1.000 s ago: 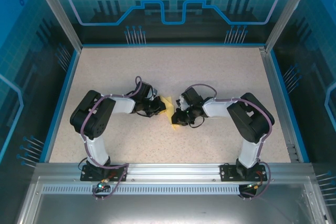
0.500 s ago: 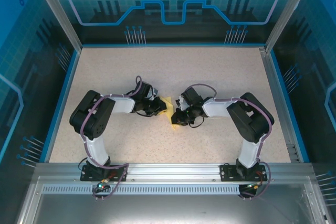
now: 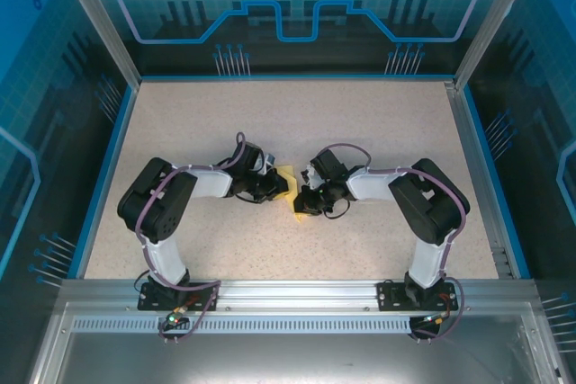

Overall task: Fold a paper plane with a square sheet of paper (pick it up from the middle)
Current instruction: Fold the wing for the fifth time at the center of the table.

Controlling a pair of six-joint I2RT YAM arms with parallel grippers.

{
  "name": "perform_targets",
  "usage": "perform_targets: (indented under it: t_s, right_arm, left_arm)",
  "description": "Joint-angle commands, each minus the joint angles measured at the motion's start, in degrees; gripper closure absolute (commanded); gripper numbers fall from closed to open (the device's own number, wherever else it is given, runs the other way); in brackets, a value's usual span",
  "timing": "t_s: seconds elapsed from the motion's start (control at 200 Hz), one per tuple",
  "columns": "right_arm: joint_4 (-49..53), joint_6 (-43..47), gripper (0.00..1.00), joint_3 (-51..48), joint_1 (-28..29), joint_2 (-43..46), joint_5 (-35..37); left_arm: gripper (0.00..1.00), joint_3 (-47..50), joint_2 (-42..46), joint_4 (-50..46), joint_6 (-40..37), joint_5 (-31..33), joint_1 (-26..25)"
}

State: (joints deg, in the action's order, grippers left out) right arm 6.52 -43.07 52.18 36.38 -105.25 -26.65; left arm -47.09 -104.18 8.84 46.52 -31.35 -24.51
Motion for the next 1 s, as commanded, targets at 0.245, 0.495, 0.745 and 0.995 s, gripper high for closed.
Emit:
perform_targets:
  t_s: [0.245,0.495,0.745,0.995]
  right_arm:
    - [1.3,0.7,0.82,-0.4,-0.2,0.9,-2.7]
    - [5.0,1.6,0.81,-1.4,0.3,2.7,-3.5]
    - [6.1,1.7,0.89,-1.5,1.6,1.2,-1.5]
    - [7.8,2.4,0.86,-1.2,2.5,0.6,2.1]
  left_arm:
    - [0.88,-0.3,-2.2,-3.4,-1.5,1.7,-0.5]
    - [0.89,-0.5,-3.7,-4.0,-0.8,2.4,-0.5]
    - [0.89,-0.5,-3.7,-4.3,-0.8,2.6,-0.5]
    - [0.90,-0.5,-3.5,-4.6,-0.7,3.0,-0.5]
